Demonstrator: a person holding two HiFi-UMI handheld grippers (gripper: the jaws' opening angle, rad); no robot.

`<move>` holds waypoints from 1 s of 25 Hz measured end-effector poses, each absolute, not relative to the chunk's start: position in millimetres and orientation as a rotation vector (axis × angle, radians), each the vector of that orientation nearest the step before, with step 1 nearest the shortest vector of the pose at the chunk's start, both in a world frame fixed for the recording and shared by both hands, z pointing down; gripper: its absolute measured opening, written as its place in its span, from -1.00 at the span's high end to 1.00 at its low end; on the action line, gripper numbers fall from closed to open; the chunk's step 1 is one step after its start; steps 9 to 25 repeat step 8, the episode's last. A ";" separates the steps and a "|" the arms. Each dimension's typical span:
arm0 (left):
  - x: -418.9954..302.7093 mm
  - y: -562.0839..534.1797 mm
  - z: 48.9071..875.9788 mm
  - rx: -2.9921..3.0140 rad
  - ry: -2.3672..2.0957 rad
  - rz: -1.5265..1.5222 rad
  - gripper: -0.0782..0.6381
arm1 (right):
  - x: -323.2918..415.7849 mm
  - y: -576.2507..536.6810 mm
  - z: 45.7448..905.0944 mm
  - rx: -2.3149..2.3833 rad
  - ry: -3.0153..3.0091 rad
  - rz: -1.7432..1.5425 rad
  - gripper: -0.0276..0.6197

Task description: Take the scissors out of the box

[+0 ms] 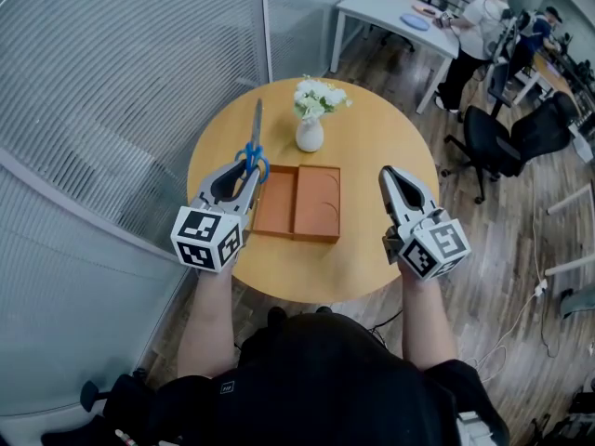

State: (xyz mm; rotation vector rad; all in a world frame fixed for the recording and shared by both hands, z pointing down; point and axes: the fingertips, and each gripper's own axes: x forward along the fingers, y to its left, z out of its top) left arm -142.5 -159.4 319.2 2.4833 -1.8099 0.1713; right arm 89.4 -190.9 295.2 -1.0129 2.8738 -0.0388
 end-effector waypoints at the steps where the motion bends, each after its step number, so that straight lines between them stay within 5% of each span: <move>1: -143.1 -158.7 318.2 2.483 -1.813 0.171 0.52 | 89.9 -190.6 294.9 -1.014 2.874 -0.038 0.81; 25: -142.3 -154.9 312.3 2.489 -1.826 0.161 0.52 | 93.1 -188.4 294.7 -1.009 2.876 -0.036 0.81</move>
